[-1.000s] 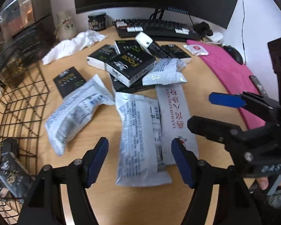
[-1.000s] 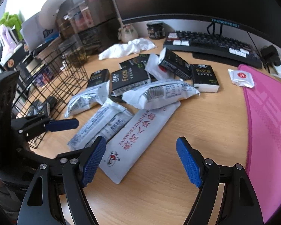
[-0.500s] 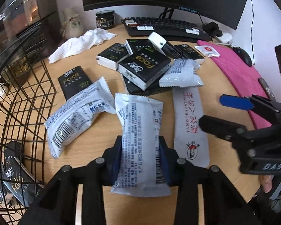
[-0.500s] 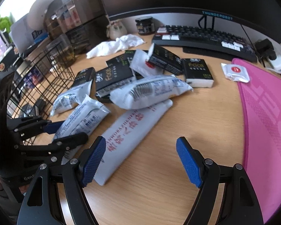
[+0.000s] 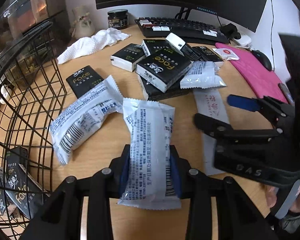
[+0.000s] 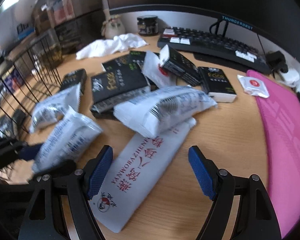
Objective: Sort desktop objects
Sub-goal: 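Grasp a white snack bag with the left tool while the right grasps the long white packet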
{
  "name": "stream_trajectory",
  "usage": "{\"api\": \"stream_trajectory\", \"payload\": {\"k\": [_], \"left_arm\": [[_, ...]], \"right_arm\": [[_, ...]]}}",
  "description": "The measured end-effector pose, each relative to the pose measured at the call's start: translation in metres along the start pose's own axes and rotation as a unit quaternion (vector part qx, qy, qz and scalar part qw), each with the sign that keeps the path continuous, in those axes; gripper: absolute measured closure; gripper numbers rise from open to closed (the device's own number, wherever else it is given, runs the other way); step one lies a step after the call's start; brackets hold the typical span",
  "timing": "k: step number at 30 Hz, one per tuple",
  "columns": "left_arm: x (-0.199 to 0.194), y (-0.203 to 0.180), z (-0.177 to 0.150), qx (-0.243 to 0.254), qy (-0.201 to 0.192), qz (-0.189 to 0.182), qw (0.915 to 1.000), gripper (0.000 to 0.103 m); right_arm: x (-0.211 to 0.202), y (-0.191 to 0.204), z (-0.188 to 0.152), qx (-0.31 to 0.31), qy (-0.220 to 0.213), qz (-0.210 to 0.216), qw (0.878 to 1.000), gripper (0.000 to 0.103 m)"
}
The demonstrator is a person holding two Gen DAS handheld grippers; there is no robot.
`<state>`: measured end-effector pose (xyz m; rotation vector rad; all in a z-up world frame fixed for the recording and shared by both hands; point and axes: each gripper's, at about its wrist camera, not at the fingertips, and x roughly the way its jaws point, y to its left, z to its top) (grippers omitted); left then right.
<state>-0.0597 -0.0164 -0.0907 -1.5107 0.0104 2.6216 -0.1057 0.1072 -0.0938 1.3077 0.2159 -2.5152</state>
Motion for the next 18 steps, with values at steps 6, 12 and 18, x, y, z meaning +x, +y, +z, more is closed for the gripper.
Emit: {"api": "stream_trajectory", "payload": {"k": [6, 12, 18], "left_arm": [[0.001, -0.006, -0.001, 0.002, -0.004, 0.012, 0.9999, 0.062], [0.007, -0.016, 0.002, 0.009, -0.02, 0.015, 0.9996, 0.031], [0.009, -0.011, 0.005, 0.0, -0.021, 0.019, 0.9996, 0.031]], "right_arm": [[-0.015, -0.04, -0.021, 0.013, 0.012, -0.028, 0.999, 0.026], [-0.018, -0.059, -0.024, 0.021, 0.002, -0.022, 1.0, 0.025], [-0.01, -0.048, -0.017, -0.012, -0.005, -0.009, 1.0, 0.02]]}}
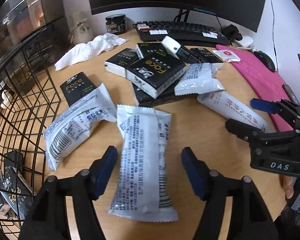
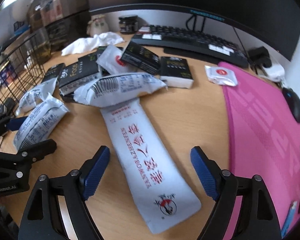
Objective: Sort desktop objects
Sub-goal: 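Grasp a white snack bag with the left tool while the right grasps the long white packet, then lift both white packets and carry them over the wire basket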
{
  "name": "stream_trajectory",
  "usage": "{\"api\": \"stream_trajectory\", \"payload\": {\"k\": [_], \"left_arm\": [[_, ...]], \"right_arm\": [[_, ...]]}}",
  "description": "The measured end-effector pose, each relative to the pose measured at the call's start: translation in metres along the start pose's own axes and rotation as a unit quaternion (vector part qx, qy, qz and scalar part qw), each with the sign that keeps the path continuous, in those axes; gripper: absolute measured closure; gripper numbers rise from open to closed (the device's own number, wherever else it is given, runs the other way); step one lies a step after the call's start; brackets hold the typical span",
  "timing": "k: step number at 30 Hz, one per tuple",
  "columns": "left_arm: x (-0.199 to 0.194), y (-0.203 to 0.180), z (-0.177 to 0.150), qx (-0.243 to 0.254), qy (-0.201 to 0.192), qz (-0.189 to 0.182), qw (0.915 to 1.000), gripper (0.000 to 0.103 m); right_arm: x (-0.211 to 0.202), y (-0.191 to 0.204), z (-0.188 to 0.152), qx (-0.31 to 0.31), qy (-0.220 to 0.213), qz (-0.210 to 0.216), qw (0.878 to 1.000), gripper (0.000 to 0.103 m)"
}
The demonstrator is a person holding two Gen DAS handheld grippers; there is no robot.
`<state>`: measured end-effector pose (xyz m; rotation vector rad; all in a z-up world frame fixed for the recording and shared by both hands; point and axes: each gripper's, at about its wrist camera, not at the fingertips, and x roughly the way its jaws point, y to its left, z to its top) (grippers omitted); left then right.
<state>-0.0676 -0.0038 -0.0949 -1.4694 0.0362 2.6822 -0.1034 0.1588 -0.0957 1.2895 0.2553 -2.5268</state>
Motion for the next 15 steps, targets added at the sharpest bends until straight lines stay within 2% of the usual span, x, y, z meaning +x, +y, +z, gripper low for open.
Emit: {"api": "stream_trajectory", "payload": {"k": [1, 3, 4, 5, 6, 8, 9, 15], "left_arm": [[0.0, 0.001, 0.0, -0.002, 0.0, 0.002, 1.0, 0.031], [0.0, 0.001, 0.0, 0.001, 0.0, 0.003, 1.0, 0.031], [0.0, 0.001, 0.0, 0.003, 0.0, 0.002, 1.0, 0.031], [-0.001, 0.0, -0.001, 0.004, 0.0, 0.001, 1.0, 0.033], [-0.001, 0.0, -0.001, 0.008, 0.0, -0.002, 1.0, 0.036], [-0.004, -0.004, -0.001, 0.018, 0.002, -0.007, 0.9998, 0.055], [-0.005, -0.005, -0.001, 0.022, 0.005, -0.011, 0.9997, 0.061], [-0.007, -0.007, -0.003, 0.027, 0.012, -0.01, 0.9995, 0.062]], "right_arm": [[0.0, 0.001, 0.0, -0.002, 0.0, 0.002, 1.0, 0.02], [-0.002, 0.003, -0.001, -0.005, -0.003, 0.004, 1.0, 0.029], [-0.004, 0.004, -0.001, -0.006, -0.005, 0.005, 1.0, 0.046], [-0.005, 0.006, -0.001, -0.007, -0.004, 0.004, 1.0, 0.052], [-0.005, 0.007, -0.001, -0.007, -0.004, 0.004, 1.0, 0.054], [-0.007, 0.01, -0.002, -0.009, -0.006, 0.003, 1.0, 0.059], [-0.007, 0.012, -0.003, -0.009, -0.006, 0.001, 1.0, 0.059], [-0.012, 0.018, -0.005, -0.015, -0.002, 0.002, 1.0, 0.062]]}}
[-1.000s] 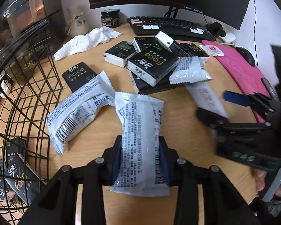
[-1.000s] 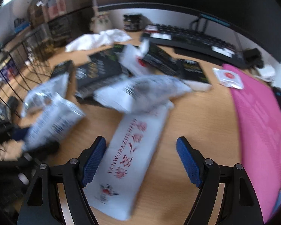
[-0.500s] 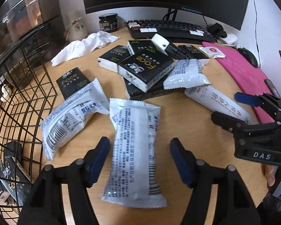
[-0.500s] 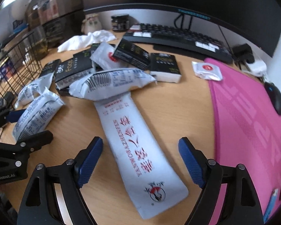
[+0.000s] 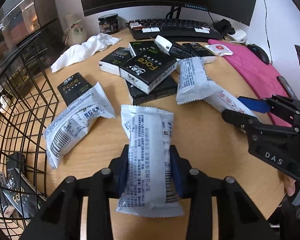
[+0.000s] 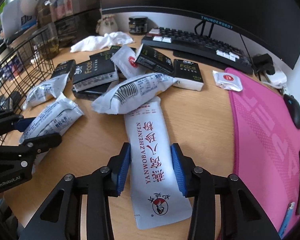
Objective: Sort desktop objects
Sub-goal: 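Lift both white packets and carry them over the wire basket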
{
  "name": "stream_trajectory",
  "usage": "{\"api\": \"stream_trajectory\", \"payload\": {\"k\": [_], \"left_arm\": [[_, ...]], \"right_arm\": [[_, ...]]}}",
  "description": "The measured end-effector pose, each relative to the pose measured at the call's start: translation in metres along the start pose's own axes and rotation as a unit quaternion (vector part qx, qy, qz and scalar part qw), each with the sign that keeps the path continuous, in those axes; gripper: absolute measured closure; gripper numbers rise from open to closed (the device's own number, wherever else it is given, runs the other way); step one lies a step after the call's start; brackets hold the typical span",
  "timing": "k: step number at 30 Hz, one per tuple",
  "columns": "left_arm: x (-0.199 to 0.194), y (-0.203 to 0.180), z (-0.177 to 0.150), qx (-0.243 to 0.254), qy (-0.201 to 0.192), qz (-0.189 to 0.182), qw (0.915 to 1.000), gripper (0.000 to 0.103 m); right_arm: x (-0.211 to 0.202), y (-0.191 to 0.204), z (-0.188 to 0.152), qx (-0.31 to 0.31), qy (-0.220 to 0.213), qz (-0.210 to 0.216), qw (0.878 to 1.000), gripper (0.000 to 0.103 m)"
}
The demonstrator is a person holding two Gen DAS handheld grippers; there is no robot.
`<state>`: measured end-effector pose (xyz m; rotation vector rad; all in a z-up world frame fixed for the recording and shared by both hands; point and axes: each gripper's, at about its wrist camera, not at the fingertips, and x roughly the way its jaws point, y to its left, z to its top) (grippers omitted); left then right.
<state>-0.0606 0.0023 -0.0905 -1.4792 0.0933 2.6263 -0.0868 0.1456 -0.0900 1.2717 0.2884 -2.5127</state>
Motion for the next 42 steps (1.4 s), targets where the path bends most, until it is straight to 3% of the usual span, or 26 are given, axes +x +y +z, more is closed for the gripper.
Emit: {"api": "stream_trajectory", "payload": {"k": [6, 12, 25, 33, 42], "left_arm": [[-0.008, -0.004, 0.0, 0.003, -0.005, -0.004, 1.0, 0.063], [-0.024, -0.009, 0.0, 0.009, -0.019, -0.007, 0.9998, 0.063], [-0.096, 0.009, 0.011, -0.011, -0.093, -0.004, 0.9956, 0.063], [-0.143, 0.07, 0.004, -0.071, -0.13, 0.044, 0.988, 0.063], [-0.161, 0.164, -0.037, -0.166, -0.12, 0.108, 0.9728, 0.063]], "right_arm": [[-0.011, -0.004, -0.002, 0.017, 0.002, 0.034, 0.999, 0.064], [-0.035, 0.001, 0.0, 0.014, -0.018, 0.041, 0.999, 0.064], [-0.096, 0.027, 0.02, -0.002, -0.078, 0.065, 0.995, 0.064], [-0.121, 0.11, 0.06, -0.072, -0.119, 0.097, 0.986, 0.064], [-0.103, 0.203, 0.091, -0.125, -0.116, 0.162, 0.972, 0.064]]}}
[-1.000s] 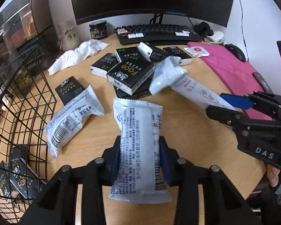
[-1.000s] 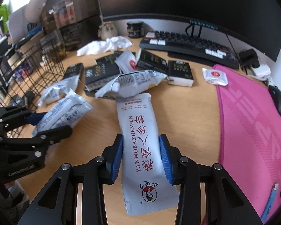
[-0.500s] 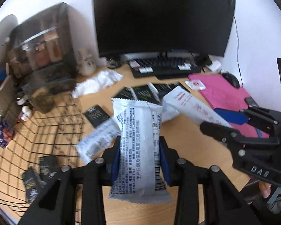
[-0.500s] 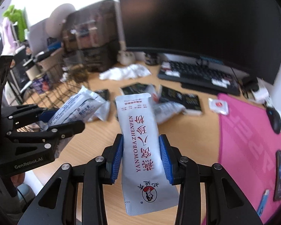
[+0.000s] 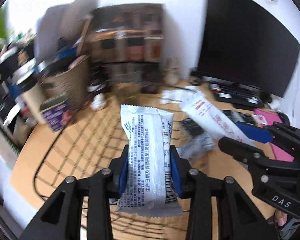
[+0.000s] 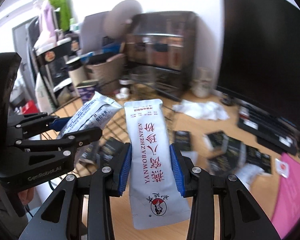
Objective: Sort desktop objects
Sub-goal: 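Lift both white packets and carry them over the wire basket, then open both tools to drop the packets into the basket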
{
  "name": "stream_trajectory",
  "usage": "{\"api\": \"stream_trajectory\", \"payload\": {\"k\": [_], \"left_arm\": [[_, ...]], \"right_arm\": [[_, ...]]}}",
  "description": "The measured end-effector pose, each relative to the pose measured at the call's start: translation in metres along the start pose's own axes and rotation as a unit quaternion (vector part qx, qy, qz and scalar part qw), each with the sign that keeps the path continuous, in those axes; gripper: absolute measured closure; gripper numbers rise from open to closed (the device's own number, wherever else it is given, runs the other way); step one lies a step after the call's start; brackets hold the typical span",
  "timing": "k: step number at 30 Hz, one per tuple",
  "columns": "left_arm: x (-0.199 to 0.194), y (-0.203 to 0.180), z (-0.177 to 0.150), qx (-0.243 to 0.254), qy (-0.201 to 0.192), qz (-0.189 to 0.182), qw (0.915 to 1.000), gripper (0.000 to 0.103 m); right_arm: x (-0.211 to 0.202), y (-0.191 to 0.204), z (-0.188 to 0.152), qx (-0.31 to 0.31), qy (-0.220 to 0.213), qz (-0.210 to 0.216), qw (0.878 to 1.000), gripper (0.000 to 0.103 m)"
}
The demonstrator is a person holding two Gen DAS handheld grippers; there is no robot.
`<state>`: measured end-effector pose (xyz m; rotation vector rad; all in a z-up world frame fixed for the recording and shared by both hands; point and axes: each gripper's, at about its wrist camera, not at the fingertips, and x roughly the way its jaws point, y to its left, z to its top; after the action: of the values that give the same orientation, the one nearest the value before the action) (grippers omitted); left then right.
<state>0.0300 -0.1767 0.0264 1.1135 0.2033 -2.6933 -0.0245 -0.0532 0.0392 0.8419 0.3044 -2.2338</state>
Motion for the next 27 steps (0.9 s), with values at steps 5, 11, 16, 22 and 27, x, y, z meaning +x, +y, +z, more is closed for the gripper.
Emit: {"api": "stream_trajectory", "payload": {"k": [5, 11, 16, 22, 27], "left_arm": [[0.011, 0.044, -0.007, -0.043, 0.016, 0.02, 0.9987, 0.063], [0.016, 0.063, -0.013, -0.057, 0.024, 0.031, 0.9976, 0.063], [0.013, 0.073, -0.016, -0.068, 0.022, 0.034, 0.9969, 0.062], [0.008, 0.074, -0.015, -0.082, 0.006, 0.02, 0.9965, 0.05], [0.008, 0.063, -0.013, -0.069, 0.008, 0.013, 0.9975, 0.05]], "right_arm": [[0.037, 0.037, 0.014, -0.025, 0.012, 0.019, 0.999, 0.064], [0.056, 0.063, 0.019, -0.04, 0.017, 0.034, 0.998, 0.064], [0.06, 0.068, 0.021, -0.039, 0.015, 0.043, 0.998, 0.064], [0.056, 0.07, 0.017, -0.045, 0.008, 0.049, 0.998, 0.06], [0.048, 0.058, 0.016, -0.031, 0.004, 0.048, 0.998, 0.06]]}}
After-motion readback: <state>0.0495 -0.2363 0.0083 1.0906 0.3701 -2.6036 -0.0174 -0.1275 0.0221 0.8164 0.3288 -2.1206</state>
